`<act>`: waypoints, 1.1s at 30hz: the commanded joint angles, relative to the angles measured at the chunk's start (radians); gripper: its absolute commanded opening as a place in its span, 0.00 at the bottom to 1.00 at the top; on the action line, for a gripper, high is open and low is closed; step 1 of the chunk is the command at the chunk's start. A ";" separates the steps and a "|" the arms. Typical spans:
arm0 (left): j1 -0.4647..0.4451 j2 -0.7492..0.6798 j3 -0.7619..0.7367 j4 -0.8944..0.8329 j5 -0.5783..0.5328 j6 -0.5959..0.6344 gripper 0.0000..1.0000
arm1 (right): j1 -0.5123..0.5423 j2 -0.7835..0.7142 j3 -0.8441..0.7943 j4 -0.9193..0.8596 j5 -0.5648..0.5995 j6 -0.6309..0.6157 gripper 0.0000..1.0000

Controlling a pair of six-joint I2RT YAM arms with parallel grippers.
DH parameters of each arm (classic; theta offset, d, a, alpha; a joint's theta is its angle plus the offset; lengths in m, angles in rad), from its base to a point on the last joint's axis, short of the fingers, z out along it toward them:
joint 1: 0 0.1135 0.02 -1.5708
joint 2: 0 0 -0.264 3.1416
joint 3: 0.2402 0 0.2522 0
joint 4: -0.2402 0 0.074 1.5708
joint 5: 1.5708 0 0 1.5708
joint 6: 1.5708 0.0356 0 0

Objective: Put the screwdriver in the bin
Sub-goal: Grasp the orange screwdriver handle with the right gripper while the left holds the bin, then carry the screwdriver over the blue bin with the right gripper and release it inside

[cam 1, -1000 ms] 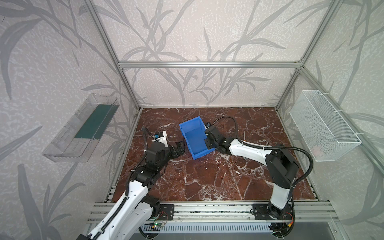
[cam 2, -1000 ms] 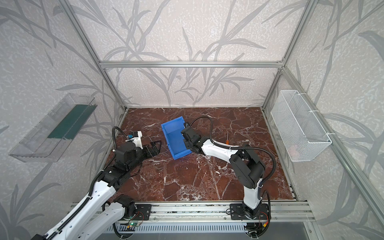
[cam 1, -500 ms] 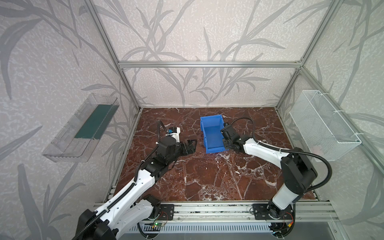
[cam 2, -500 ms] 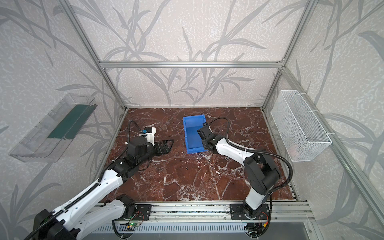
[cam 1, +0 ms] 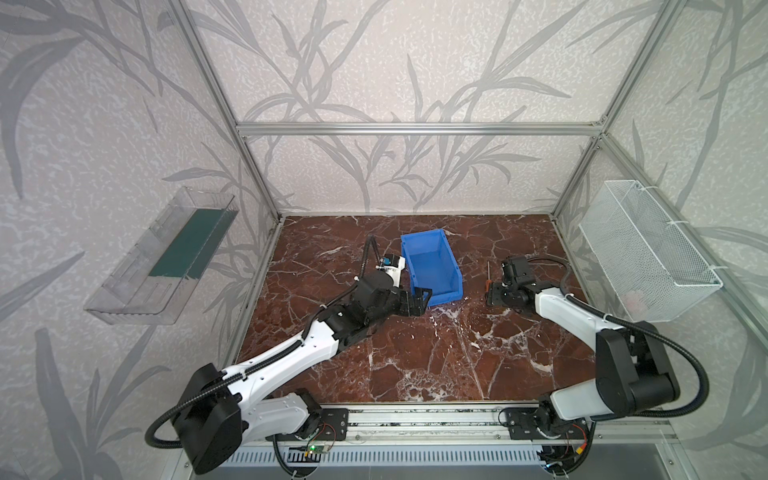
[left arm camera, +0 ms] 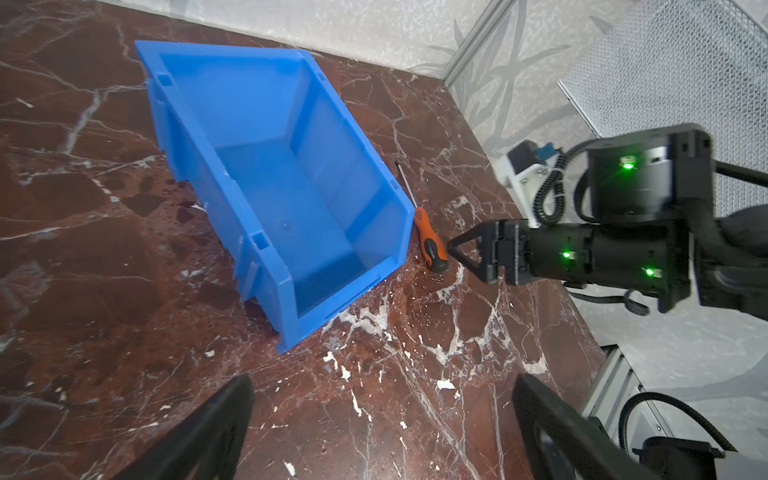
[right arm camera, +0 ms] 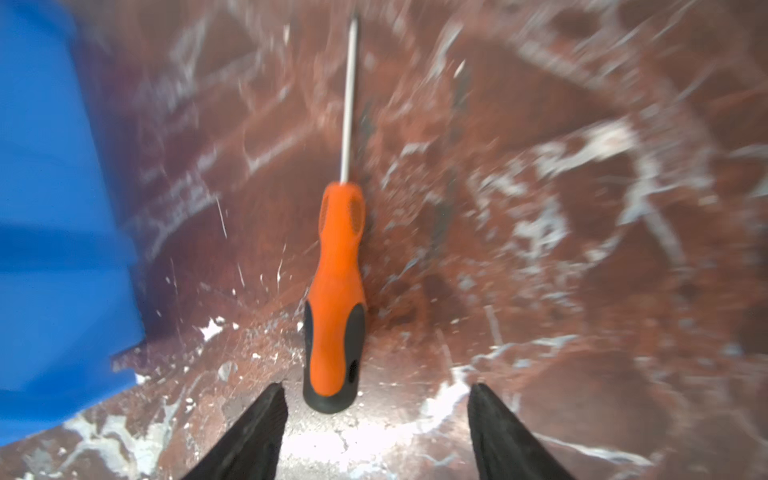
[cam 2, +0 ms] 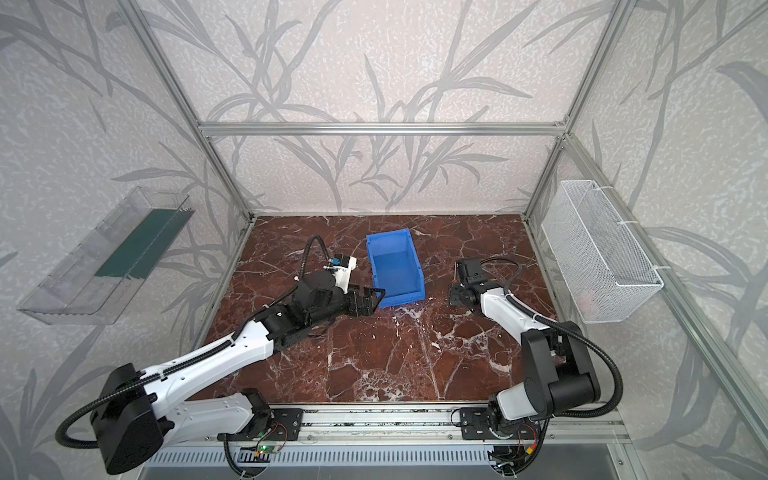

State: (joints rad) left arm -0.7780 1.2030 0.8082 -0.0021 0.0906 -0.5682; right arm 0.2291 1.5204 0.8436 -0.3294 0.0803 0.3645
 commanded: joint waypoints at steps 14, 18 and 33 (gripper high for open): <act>-0.043 0.001 0.026 -0.029 -0.051 0.041 0.99 | -0.011 0.242 0.169 -0.082 -0.067 0.039 0.41; -0.044 -0.007 0.028 -0.051 -0.047 0.062 0.99 | -0.003 0.150 0.168 -0.116 -0.072 0.024 0.35; 0.068 -0.124 -0.014 -0.089 -0.073 0.034 0.99 | 0.278 -0.116 0.274 -0.090 -0.041 0.017 0.30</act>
State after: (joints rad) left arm -0.7418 1.1267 0.8143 -0.0967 0.0280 -0.5148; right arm 0.4438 1.3998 1.1065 -0.4767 0.0586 0.3527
